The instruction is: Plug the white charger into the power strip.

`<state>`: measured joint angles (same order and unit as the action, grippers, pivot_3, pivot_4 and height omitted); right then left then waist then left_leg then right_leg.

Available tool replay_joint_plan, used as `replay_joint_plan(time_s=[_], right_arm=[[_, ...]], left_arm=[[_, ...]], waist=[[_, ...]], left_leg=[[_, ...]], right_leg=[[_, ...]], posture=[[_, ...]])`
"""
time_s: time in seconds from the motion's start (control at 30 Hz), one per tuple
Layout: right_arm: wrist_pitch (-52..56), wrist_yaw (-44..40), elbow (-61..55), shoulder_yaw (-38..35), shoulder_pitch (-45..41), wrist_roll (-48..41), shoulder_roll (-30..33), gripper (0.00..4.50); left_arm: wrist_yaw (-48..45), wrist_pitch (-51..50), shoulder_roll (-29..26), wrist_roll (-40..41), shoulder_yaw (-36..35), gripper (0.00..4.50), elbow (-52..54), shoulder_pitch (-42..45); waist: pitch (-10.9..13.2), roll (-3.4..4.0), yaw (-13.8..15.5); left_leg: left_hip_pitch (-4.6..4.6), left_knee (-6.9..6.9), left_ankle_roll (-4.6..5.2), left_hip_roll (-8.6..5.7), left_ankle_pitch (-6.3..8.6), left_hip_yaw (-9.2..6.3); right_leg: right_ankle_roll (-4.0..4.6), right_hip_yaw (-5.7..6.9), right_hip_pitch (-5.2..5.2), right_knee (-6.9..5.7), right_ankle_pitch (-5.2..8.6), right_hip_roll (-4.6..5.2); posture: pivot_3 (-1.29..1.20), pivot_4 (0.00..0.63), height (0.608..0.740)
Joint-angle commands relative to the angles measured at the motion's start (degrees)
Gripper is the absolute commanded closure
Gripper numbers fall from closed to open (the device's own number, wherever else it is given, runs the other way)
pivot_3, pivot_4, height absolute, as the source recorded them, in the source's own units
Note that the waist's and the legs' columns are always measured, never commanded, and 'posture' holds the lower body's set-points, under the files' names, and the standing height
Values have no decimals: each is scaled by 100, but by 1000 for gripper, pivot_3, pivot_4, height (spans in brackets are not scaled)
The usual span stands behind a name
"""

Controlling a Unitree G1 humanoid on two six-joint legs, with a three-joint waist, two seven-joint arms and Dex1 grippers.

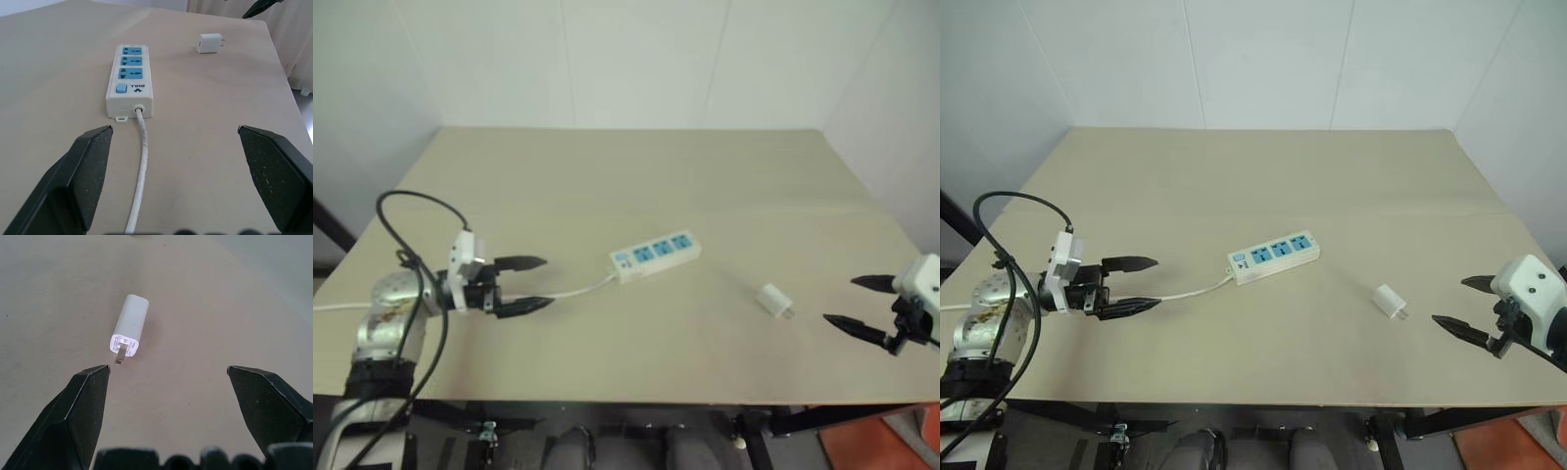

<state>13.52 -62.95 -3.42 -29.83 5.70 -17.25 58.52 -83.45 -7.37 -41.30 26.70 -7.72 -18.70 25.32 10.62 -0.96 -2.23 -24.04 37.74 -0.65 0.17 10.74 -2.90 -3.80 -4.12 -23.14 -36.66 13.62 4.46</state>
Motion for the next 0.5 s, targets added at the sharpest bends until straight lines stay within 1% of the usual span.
replay_joint_plan(time_s=[0.03,0.5], right_arm=[[-149,62,-141,-162,45,-19,0,0],[-76,158,-460,-230,147,-78,-6,0]], left_arm=[[-62,202,-24,-50,-11,43,-89,126],[-124,426,50,-170,69,43,-359,202]], waist=[[0,0,-3],[0,0,-1]], left_leg=[[0,0,0,0,0,0],[0,0,0,0,0,0]], right_leg=[[0,0,0,0,0,0],[0,0,0,-1,0,0]], posture=[[0,150,740],[0,150,740]])
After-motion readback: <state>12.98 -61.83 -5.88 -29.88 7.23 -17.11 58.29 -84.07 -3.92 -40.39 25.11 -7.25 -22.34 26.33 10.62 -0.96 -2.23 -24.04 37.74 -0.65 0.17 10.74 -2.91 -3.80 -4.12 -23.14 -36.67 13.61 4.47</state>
